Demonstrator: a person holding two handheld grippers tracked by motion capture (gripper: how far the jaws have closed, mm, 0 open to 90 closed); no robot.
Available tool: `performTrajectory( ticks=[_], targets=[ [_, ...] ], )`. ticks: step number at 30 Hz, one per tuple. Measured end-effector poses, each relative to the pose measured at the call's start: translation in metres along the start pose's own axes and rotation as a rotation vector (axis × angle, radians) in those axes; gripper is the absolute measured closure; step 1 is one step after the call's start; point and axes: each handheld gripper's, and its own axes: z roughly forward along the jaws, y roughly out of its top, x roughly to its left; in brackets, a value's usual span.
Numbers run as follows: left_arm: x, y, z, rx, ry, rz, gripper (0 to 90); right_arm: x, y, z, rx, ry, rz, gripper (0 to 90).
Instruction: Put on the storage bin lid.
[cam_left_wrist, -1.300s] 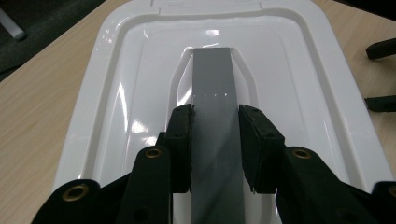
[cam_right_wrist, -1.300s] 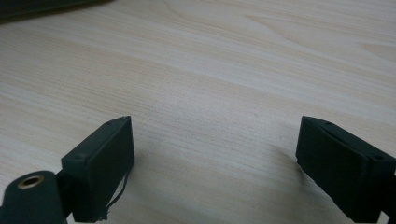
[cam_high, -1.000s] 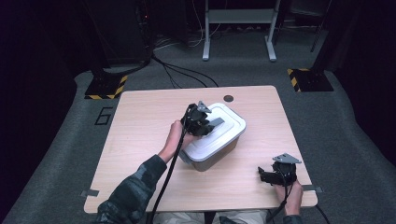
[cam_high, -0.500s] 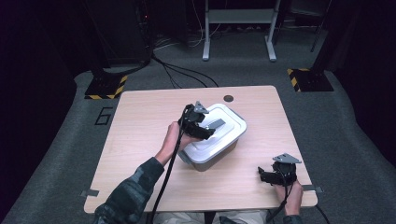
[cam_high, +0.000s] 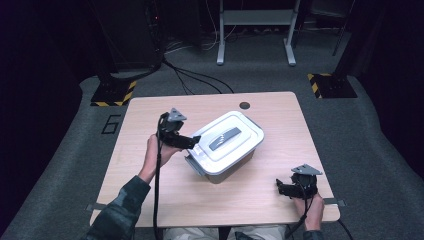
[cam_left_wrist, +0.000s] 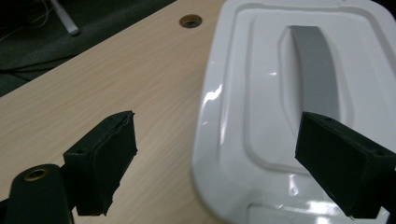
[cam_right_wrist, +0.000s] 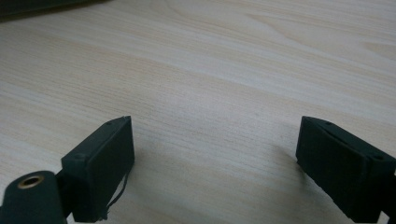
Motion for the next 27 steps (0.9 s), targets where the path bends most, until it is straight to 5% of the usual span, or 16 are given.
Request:
performTrajectory(
  ticks=[7, 13, 17, 22, 27],
  targets=[
    [0.041, -0.049, -0.021, -0.042, 0.122, -0.133, 3.7, 0.0, 0.0, 0.0, 0.0, -0.001, 0.0, 10.6],
    [0.07, -0.114, -0.006, 0.065, 0.175, -0.222, 0.4, 0.0, 0.0, 0.0, -0.001, -0.002, 0.0, 10.7],
    [0.082, -0.153, 0.005, 0.107, 0.168, -0.287, 0.0, 0.0, 0.0, 0.0, -0.001, -0.002, -0.001, 10.6],
    [0.088, -0.177, 0.013, 0.128, 0.154, -0.327, 0.0, 0.0, 0.0, 0.0, 0.0, -0.002, 0.0, 10.4],
    [0.085, -0.188, 0.018, 0.137, 0.174, -0.298, 0.0, -0.001, 0.0, 0.001, 0.005, 0.001, 0.0, 9.9]
  ],
)
